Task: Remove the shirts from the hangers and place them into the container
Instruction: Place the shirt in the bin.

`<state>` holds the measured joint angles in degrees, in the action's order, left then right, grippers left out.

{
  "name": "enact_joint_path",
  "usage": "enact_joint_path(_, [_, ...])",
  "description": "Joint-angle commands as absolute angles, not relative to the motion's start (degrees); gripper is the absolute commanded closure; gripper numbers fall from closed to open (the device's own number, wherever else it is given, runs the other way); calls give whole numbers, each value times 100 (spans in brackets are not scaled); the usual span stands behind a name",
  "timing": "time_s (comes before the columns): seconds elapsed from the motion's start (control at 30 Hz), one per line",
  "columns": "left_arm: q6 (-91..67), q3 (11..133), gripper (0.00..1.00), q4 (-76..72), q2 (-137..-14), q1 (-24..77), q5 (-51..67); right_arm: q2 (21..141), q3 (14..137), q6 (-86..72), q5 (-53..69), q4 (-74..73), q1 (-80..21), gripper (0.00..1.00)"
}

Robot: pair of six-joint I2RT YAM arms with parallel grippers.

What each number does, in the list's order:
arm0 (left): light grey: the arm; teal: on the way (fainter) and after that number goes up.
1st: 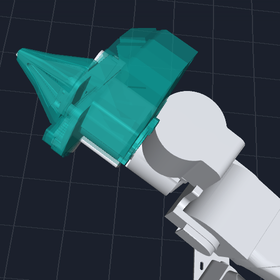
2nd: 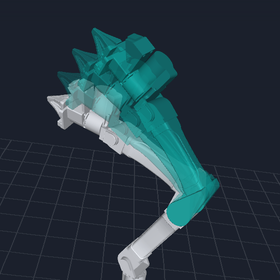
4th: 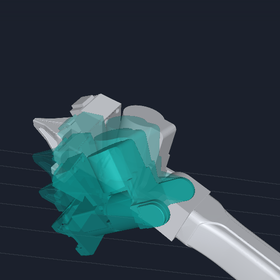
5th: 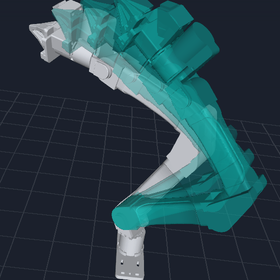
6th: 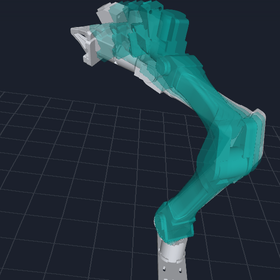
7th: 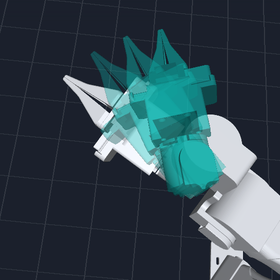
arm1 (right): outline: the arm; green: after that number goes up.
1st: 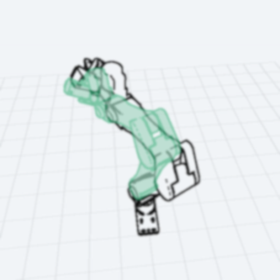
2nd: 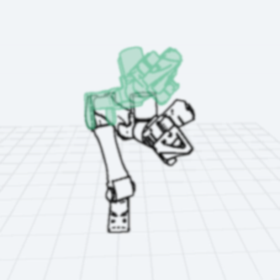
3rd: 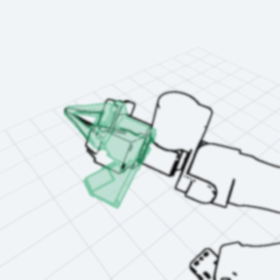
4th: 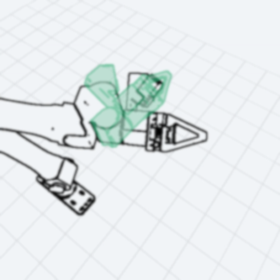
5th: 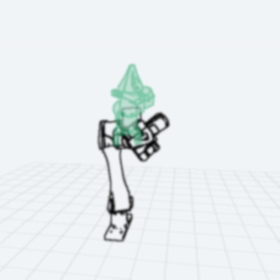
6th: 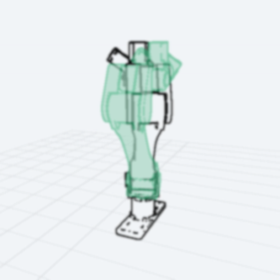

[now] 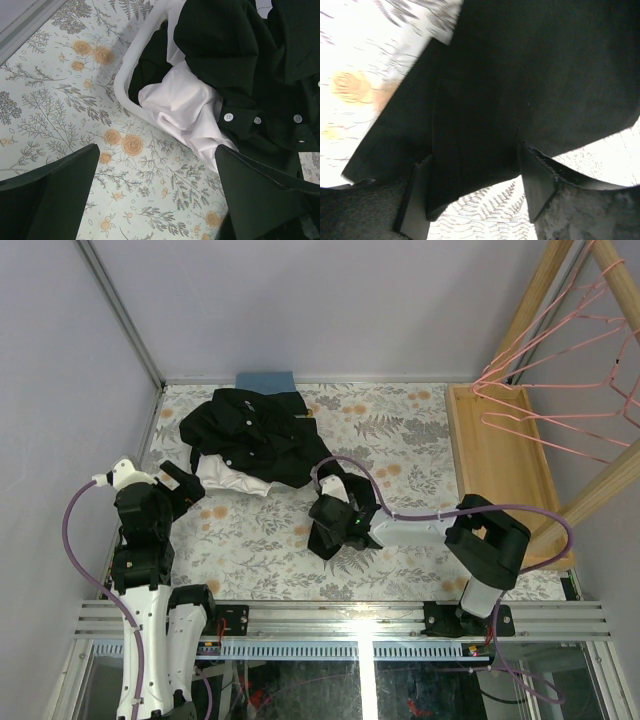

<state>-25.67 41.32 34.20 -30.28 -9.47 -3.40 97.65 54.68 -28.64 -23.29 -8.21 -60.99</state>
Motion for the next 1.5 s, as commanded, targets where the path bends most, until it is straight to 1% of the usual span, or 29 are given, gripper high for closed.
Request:
enact_joint_path(0.0, [-2558, 4087, 0, 3119, -3023, -980, -289, 9620, 5250, -3065, -3125, -919, -6069, 44])
enact_joint_path(0.03, [-2558, 4087, 0, 3120, -3021, -983, -288, 9382, 5100, -3026, -3233, -741, -6065, 55])
enact_joint_path(0.1, [-2562, 4087, 0, 3120, -3023, -980, -278, 8929, 4933, -2865, -3491, -507, -6048, 85])
enact_joint_path(0.13, [-2560, 4087, 0, 3116, -3023, -976, -270, 8730, 4933, -2798, -3749, -509, -6035, 97])
enact_joint_path(0.17, [-2558, 4083, 0, 3112, -3023, -980, -264, 8554, 4976, -2752, -4070, -560, -6021, 100])
enact_joint_path(0.2, [-2558, 4079, 0, 3111, -3023, -981, -260, 8370, 5028, -2646, -4361, -573, -5955, 100])
enact_joint_path(0.27, [-2549, 4085, 0, 3111, -3023, -983, -256, 7964, 5196, -2412, -4745, -496, -5757, 100])
enact_joint_path(0.33, [-2549, 4083, 0, 3111, -3016, -980, -249, 7624, 5482, -2153, -4786, -320, -5491, 100])
enact_joint_path(0.43, [-2549, 4082, 0, 3105, -3001, -980, -247, 7319, 6041, -1528, -4420, 325, -5285, 100])
enact_joint_path(0.53, [-2542, 4075, 0, 3103, -3007, -977, -235, 7505, 7207, -1014, -3329, 777, -5278, 100])
enact_joint_path(0.6, [-2549, 4080, 0, 3112, -3001, -983, -257, 8017, 8360, -1060, -2475, 450, -5268, 100])
enact_joint_path(0.7, [-2560, 4104, 0, 3152, -2964, -983, -346, 9153, 10071, -1192, -1182, -80, -5274, 100])
enact_joint_path(0.83, [-2575, 4110, 0, 3171, -2878, -977, -463, 11136, 12485, -1542, 25, -960, -5278, 100])
enact_joint_path(0.93, [-2577, 4109, 0, 3176, -2876, -983, -475, 12991, 14298, -1612, 720, -2022, -5327, 100])
enact_joint_path(0.97, [-2575, 4117, 0, 3181, -2886, -981, -475, 13450, 14708, -1567, 849, -2225, -5345, 97])
enact_joint_path(1.03, [-2584, 4119, 0, 3188, -2899, -978, -483, 13942, 14674, -1580, 801, -2267, -5349, 93])
enact_joint_path(1.1, [-2584, 4122, 0, 3189, -2904, -980, -496, 14090, 13932, -1579, 539, -1980, -5330, 89])
enact_joint_path(1.13, [-2584, 4121, 0, 3183, -2909, -978, -493, 14111, 13467, -1613, 367, -1822, -5312, 84])
enact_joint_path(1.17, [-2588, 4122, 0, 3189, -2908, -977, -492, 14140, 13333, -1617, 304, -1812, -5280, 81])
enact_joint_path(1.23, [-2585, 4121, 0, 3182, -2909, -977, -477, 14152, 13469, -1486, 366, -2041, -5245, 74])
enact_joint_path(1.3, [-2576, 4120, 0, 3172, -2915, -980, -451, 13999, 13692, -1294, 489, -2201, -5242, 64])
enact_joint_path(1.43, [-2576, 4122, 0, 3171, -2944, -976, -433, 13372, 13814, -1014, 837, -2295, -5239, 51])
enact_joint_path(1.47, [-2578, 4119, 0, 3173, -2944, -977, -439, 13158, 13722, -998, 933, -2264, -5239, 46])
